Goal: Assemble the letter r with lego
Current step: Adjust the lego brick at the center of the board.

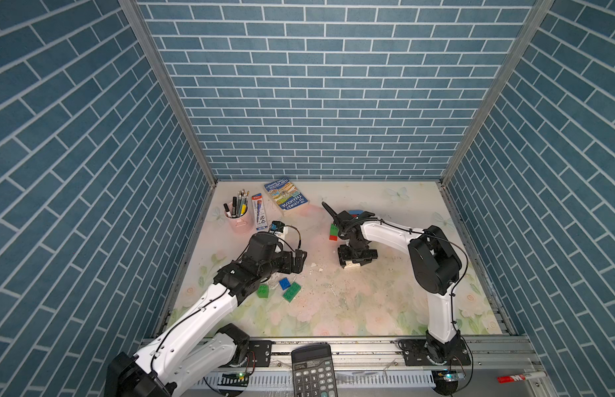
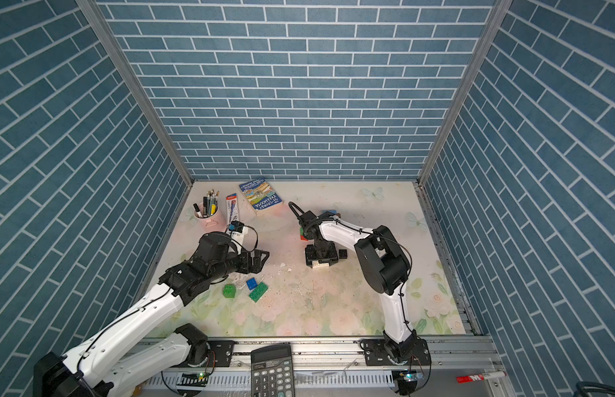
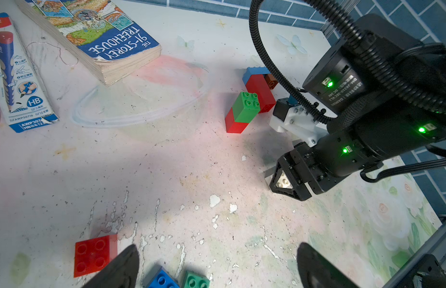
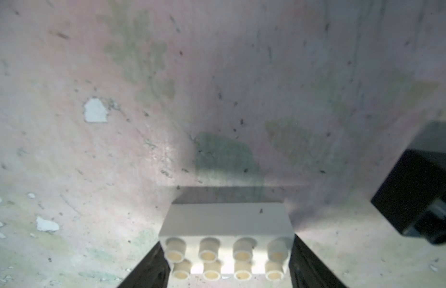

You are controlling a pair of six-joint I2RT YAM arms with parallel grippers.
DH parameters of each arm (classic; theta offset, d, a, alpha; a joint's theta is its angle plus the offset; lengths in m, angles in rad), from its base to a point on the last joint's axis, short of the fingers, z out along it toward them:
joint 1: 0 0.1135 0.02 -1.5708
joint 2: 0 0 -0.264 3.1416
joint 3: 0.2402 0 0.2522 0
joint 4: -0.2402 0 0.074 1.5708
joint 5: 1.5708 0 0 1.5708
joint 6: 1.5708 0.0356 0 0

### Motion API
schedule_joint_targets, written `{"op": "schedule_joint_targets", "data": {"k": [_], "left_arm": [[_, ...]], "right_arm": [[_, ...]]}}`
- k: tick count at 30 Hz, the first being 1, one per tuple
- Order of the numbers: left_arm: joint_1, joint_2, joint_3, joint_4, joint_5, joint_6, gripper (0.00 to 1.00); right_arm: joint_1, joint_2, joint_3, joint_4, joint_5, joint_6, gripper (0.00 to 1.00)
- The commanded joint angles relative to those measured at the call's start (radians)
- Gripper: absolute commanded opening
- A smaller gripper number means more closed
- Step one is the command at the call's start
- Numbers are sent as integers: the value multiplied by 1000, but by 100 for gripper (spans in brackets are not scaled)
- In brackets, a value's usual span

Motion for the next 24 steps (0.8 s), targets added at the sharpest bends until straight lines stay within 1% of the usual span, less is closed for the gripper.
{"op": "schedule_joint_targets", "data": {"k": [1,3,5,10,19,22,24], "left_arm": [[6,-2,-10,-17,-15,1,100],[5,-4,-10,-19,-18,2,100],[5,-3,-10,-20,-18,1,99],[6,4,-9,-18,-14,3,100],[5,18,-3,-16,-5,17,100],[5,15,-3,-20,-5,19,100],[5,9,-3,-22,-7,19,100]], "right_arm": [[-4,15,7,-26,14,-10,70],[-4,10,10,-30,21,-9,67],[-4,5,12,-31,22,-8,67],[-4,-8,19,-33,21,-5,73],[-4,-26,20,-37,34,7,74],[-4,-30,18,-36,37,11,74],[-4,-31,18,-32,36,12,70]]}}
